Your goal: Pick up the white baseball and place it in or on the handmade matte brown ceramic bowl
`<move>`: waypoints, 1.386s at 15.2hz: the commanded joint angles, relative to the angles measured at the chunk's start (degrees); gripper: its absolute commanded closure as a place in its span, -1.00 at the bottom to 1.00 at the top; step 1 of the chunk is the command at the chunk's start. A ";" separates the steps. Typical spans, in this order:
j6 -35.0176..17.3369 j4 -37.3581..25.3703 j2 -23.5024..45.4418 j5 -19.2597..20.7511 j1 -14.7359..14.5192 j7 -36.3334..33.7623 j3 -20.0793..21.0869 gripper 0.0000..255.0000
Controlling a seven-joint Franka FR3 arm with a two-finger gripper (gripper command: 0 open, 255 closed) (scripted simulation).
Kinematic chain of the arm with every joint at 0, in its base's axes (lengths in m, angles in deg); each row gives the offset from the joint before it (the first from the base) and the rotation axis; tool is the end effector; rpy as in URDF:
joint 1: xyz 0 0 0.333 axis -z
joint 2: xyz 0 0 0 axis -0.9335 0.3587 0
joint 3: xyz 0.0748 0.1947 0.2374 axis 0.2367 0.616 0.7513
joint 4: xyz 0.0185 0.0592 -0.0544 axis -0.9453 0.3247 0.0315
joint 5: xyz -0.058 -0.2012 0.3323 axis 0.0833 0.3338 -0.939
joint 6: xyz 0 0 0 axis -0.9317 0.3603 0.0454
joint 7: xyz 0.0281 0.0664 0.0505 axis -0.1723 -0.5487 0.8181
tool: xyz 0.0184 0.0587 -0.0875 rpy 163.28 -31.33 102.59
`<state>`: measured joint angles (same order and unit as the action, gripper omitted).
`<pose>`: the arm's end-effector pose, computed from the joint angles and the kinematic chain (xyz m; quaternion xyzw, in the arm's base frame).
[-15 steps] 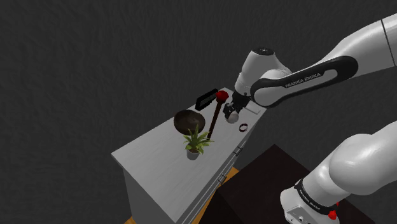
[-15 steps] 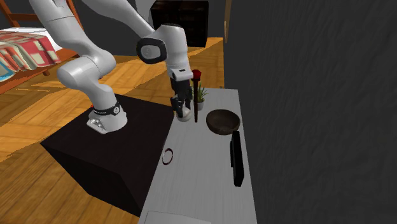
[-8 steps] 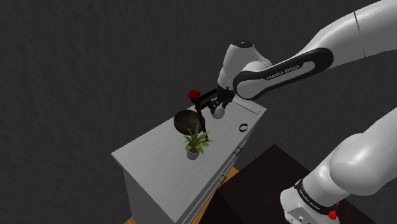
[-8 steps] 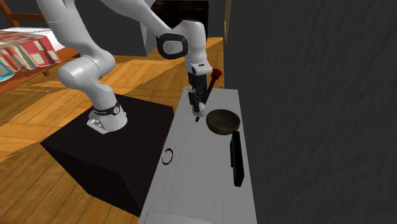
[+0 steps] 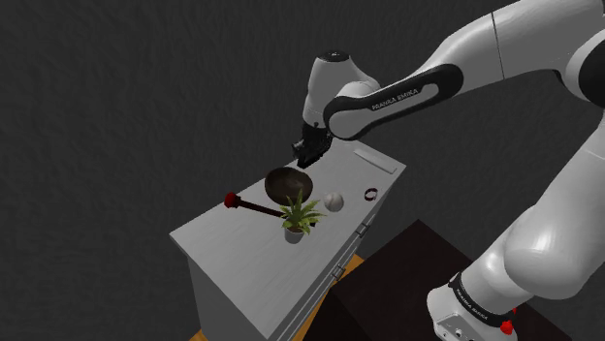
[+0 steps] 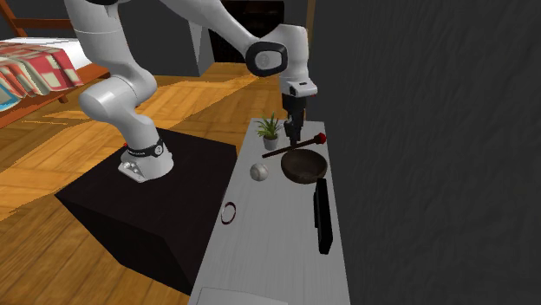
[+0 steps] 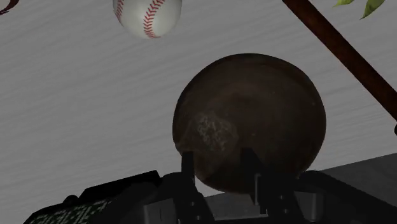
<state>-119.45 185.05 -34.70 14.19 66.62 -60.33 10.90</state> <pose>0.5401 0.1491 0.3536 0.9945 -0.0303 0.0724 0.0699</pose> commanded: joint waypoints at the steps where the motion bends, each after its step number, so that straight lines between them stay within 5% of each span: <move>1: -0.58 1.65 -0.40 -0.38 0.31 -0.29 -0.23 -1.00; 12: -6.84 18.32 -3.58 -4.20 3.06 -3.34 -2.50 -1.00; 21: -12.65 19.03 1.81 -0.50 3.25 -5.90 -3.57 -1.00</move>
<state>-131.75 204.07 -33.22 13.46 69.88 -66.07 7.40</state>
